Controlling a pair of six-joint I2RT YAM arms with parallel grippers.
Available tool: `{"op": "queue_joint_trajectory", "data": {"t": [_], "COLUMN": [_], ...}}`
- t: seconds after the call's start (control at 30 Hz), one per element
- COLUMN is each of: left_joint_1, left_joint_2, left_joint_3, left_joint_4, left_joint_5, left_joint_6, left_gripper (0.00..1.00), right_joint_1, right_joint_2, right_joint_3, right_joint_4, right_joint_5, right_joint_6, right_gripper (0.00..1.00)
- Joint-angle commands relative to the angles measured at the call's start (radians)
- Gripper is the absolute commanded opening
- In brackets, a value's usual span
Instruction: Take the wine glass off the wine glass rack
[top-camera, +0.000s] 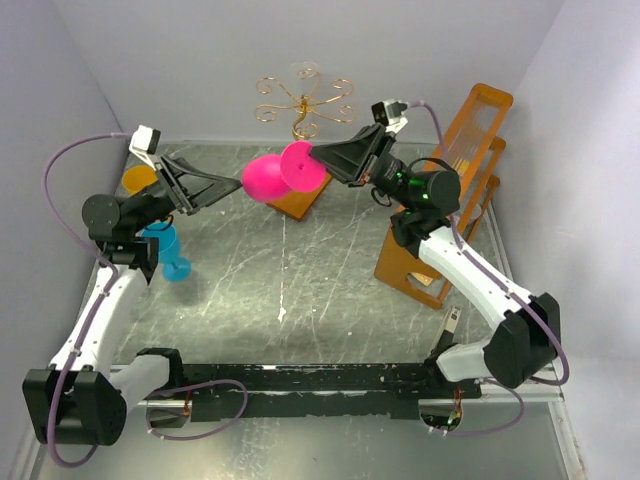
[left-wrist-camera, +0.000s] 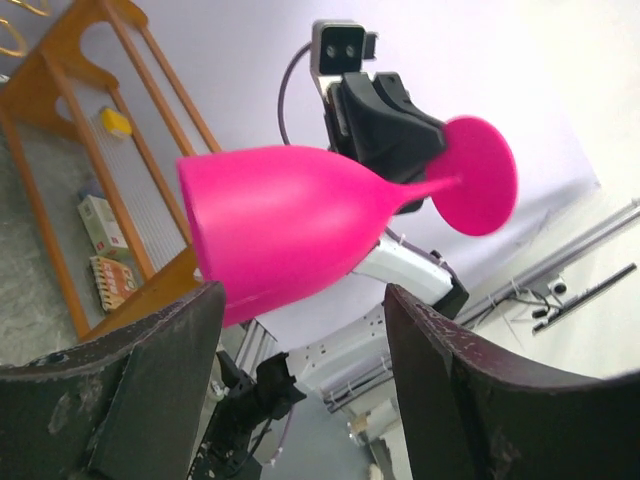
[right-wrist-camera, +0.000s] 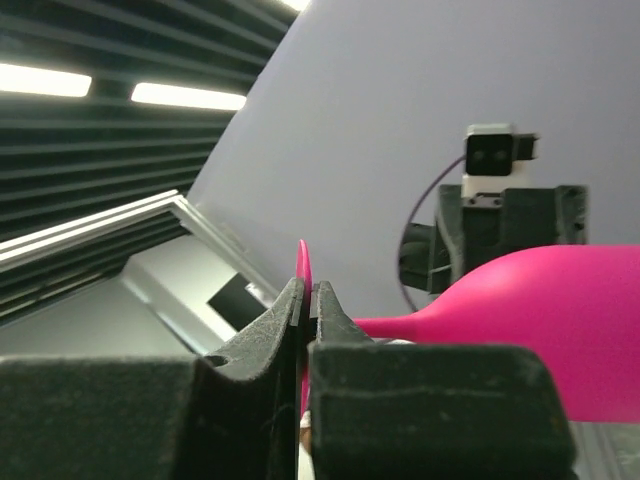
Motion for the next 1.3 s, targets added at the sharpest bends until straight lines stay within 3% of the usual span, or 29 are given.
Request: {"op": "queue_joint_trajectory", "data": {"t": [0.0,0.17,0.4,0.77,0.87,1.0,1.17,1.27], "left_joint_1": [0.071,0.077,0.082,0.072,0.072,0.072,0.073,0.073], "left_joint_2": [-0.019,0.051,0.045,0.107,0.098,0.089,0.074,0.058], "left_joint_3": [-0.065,-0.096,-0.096,-0.026,-0.022,-0.029,-0.042,-0.051], "left_joint_4": [0.259,0.63,0.714,0.994,0.994,0.974,0.916,0.862], "left_joint_5": [0.001,0.009,-0.003,-0.008,-0.012,-0.005,0.019,0.03], "left_joint_6": [-0.198,-0.445,-0.512,-0.726,-0.721,-0.709,-0.667,-0.632], "left_gripper": [0.76,0.75,0.75,0.71,0.6,0.37,0.08,0.07], "right_joint_1": [0.047,0.06,0.067,0.094,0.094,0.085,0.017,-0.052], "right_joint_2": [0.016,0.029,0.043,0.119,0.124,0.114,0.069,0.025], "right_joint_3": [0.038,0.033,0.045,0.059,0.049,0.025,-0.039,-0.082], "right_joint_4": [0.188,0.197,0.201,0.222,0.201,0.144,0.061,-0.03], "right_joint_5": [0.029,0.055,0.072,0.099,0.105,0.107,0.097,0.101], "right_joint_6": [0.112,0.117,0.12,0.135,0.113,0.062,-0.026,-0.108], "right_gripper": [0.0,0.0,0.0,0.0,0.0,0.0,0.25,0.4]}}
